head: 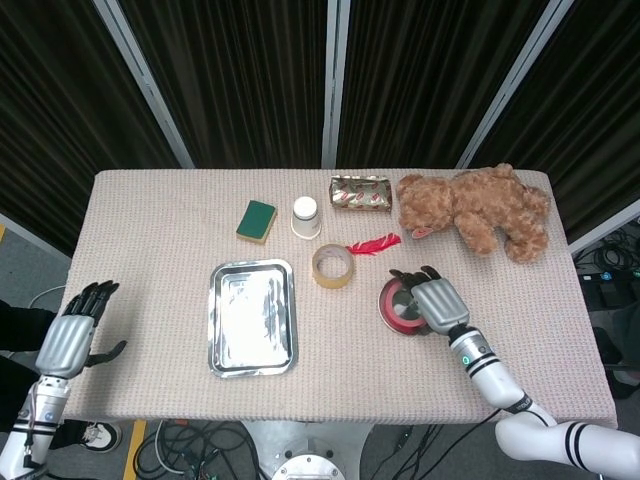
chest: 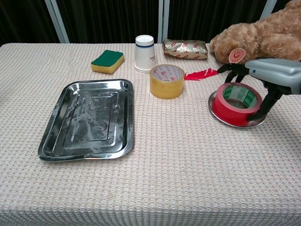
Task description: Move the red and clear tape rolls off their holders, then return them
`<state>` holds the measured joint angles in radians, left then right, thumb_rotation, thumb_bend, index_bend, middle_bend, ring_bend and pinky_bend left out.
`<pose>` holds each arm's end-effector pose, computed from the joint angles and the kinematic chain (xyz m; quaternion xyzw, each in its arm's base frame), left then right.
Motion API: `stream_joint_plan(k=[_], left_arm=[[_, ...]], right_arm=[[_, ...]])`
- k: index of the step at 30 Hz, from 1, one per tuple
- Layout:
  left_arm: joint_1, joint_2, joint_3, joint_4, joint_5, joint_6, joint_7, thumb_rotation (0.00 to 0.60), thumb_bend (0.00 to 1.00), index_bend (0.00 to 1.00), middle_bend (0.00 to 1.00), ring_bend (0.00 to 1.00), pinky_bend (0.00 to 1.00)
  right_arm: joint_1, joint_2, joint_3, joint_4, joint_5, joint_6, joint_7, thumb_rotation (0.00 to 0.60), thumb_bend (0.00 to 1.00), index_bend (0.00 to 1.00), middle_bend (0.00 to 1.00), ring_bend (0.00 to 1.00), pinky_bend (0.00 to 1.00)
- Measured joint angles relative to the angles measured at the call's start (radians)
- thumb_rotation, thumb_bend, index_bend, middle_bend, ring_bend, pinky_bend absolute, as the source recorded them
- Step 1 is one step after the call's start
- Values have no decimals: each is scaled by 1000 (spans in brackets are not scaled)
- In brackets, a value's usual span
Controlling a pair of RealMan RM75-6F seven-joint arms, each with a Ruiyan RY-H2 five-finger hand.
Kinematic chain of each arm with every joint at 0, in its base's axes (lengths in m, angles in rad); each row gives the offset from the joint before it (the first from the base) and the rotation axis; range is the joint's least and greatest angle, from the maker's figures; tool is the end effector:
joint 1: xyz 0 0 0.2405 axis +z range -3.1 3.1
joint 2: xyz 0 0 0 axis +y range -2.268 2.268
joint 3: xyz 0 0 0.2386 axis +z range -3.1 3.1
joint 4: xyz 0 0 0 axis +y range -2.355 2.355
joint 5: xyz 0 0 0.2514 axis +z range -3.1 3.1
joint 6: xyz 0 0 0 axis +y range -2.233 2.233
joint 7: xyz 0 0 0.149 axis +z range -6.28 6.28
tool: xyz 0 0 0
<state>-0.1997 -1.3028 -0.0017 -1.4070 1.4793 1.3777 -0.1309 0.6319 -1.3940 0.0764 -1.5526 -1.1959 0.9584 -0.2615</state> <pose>-0.3232 0.2145 0.0552 -0.6150 -0.4352 -0.3990 0.5227 -0.1942 -0.3142 -0.0301 0.7539 -0.3939 0.3208 0.4166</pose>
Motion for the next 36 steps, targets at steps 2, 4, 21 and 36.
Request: stream_joint_plan(k=[2,4,21,36], left_arm=[[-4,1,-6,0,0,-3,1,600,189,60,55,0,136],[-13,1,-13,-2,3,-6,1,600,189,60,55,0,135],[-365,-67,-117,-52,108,-303,50,600,171,55,44,0,126],[-798,-336,-234,236,90,-645,-56,600,171,56,44,0,126]], right_arm=[[-4,7,-1,0,4,-2,1,600,1,0,23,1,0],[-10,12,2,-1,-2,10,12,600,0,0,0,0,0],[-238,298,51,-96,-87,357,279,600,0,0,0,0,0],[-404,298,45,124,-70,390,599,600,0,0,0,0,0]])
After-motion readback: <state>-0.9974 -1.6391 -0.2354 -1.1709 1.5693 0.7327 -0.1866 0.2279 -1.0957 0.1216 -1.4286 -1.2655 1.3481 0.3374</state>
